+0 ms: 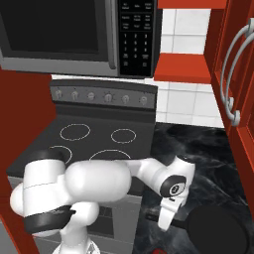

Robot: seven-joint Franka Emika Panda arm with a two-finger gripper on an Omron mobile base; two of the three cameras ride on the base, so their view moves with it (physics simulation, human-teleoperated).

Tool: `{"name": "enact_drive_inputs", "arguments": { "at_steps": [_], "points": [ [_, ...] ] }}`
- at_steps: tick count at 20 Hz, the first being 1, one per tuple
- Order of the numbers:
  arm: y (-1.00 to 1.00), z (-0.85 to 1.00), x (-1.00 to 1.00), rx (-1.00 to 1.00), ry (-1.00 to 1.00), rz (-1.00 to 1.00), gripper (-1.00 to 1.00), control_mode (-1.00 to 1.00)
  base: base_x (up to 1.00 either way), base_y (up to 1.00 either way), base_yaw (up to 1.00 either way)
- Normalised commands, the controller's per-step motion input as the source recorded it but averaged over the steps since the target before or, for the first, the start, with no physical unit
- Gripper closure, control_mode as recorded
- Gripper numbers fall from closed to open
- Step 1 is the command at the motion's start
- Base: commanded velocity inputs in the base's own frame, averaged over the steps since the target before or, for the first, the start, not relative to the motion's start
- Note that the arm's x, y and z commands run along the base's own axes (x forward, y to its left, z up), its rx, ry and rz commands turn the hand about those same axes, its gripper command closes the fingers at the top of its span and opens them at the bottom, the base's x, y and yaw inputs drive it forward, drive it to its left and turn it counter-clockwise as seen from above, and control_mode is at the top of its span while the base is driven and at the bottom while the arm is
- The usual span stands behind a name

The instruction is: Place the pan on the rear left burner on the stove. Then place the tomato and the onion in the pan and turn on the rear left burner.

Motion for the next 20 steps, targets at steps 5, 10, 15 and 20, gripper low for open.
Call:
{"name": "enact_drive_inputs", "arguments": {
  "at_steps": [5, 10, 15, 20],
  "points": [
    [0.00, -0.16, 0.18, 0.00, 0.00, 0.00, -1.00, -1.00, 0.00, 0.00, 0.00],
    [-0.01, -0.29, 0.06, 0.00, 0.00, 0.00, -1.00, -1.00, 0.00, 0.00, 0.00],
    [-0.05, -0.35, 0.00, 0.00, 0.00, 0.00, -1.00, -1.00, 0.00, 0.00, 0.00],
    [0.00, -0.36, -0.07, 0.00, 0.00, 0.00, 1.00, -1.00, 0.00, 0.00, 0.00]
  ]
}}
